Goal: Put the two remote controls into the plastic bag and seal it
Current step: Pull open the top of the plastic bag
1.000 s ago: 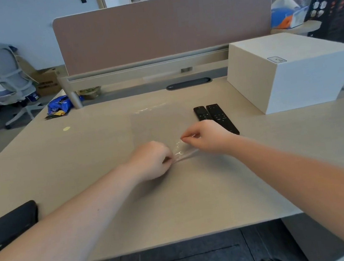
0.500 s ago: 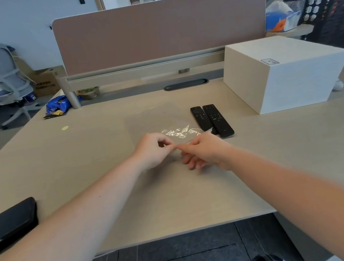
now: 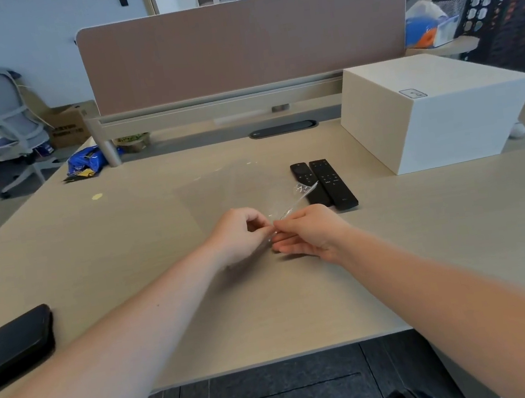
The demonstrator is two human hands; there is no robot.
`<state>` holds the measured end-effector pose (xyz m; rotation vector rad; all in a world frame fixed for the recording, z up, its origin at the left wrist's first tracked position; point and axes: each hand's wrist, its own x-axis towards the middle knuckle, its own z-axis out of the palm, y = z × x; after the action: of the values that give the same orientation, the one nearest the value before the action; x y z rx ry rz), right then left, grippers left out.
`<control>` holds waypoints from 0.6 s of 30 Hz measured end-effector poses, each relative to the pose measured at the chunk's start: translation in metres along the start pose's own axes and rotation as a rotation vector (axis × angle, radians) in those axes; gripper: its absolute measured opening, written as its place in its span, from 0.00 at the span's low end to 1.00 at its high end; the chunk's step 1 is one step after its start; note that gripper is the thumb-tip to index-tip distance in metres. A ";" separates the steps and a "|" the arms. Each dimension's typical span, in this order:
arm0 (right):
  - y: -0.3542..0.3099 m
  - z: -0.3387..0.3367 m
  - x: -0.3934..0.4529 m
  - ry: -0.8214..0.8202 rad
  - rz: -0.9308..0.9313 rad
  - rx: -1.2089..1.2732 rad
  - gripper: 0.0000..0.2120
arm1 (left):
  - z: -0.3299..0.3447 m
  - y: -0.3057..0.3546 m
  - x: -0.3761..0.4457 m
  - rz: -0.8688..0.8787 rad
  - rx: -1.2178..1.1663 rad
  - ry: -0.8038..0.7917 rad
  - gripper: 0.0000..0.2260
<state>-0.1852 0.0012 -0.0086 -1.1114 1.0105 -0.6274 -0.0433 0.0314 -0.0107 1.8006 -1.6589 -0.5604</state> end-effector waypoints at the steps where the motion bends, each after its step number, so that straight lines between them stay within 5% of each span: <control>1: 0.000 0.000 0.000 0.007 -0.013 -0.013 0.08 | 0.000 0.000 -0.001 0.014 0.013 0.000 0.02; 9: 0.003 0.001 0.002 0.099 -0.105 -0.087 0.11 | 0.000 -0.003 -0.001 -0.022 -0.102 -0.020 0.09; 18: 0.006 -0.002 0.000 0.107 -0.202 -0.129 0.08 | 0.000 -0.007 0.002 0.035 -0.080 -0.003 0.05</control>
<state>-0.1873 0.0019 -0.0142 -1.3162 1.0494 -0.7996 -0.0386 0.0299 -0.0156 1.7110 -1.6431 -0.6058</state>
